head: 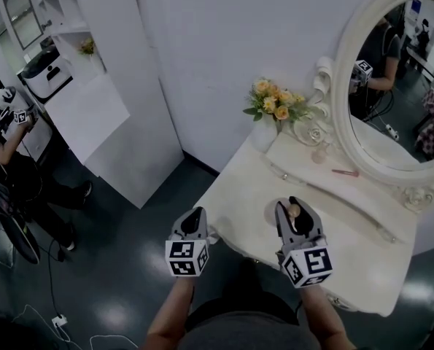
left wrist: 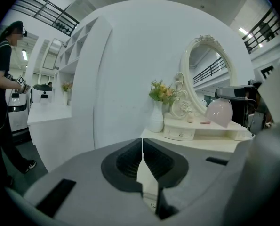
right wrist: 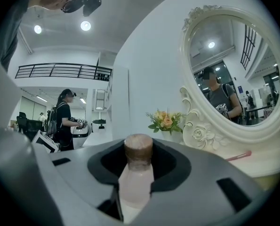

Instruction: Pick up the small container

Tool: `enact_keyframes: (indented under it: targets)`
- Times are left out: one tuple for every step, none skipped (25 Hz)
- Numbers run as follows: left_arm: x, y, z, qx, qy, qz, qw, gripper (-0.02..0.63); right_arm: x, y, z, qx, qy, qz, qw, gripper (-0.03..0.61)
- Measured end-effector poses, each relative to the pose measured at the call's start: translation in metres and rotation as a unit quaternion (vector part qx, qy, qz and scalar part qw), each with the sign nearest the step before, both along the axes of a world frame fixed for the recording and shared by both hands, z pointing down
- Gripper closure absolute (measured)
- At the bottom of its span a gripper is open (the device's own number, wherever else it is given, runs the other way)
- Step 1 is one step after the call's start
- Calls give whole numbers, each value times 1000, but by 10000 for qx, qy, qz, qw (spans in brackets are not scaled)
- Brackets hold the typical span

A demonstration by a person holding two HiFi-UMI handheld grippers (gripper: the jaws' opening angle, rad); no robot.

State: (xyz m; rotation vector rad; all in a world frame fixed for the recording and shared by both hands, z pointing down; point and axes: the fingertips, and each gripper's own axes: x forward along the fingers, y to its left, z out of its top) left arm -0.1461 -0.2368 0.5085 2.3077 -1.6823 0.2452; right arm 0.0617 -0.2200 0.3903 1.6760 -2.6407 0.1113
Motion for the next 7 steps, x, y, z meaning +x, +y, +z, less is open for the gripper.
enact_keyframes:
  targets:
    - [0, 0, 0, -1, 0, -1, 10000, 603, 0, 0, 0, -2, -4, 2, 10000, 446]
    - [-1, 0, 0, -3, -1, -3, 10000, 603, 0, 0, 0, -4, -7, 3, 10000, 446]
    - [-1, 0, -1, -5, 0, -7, 10000, 603, -1, 0, 0, -5, -7, 3, 10000, 446]
    - [-2, 0, -1, -6, 0, -12, 10000, 603, -1, 0, -1, -5, -5, 1, 10000, 446]
    - [-2, 0, -1, -6, 1, -17, 10000, 603, -1, 0, -1, -5, -4, -2, 10000, 446]
    - [-2, 0, 0, -6, 2, -22, 10000, 603, -2, 0, -1, -4, -3, -6, 10000, 446]
    - [-3, 0, 0, -6, 5, -26, 10000, 603, -2, 0, -1, -3, -1, -9, 10000, 446]
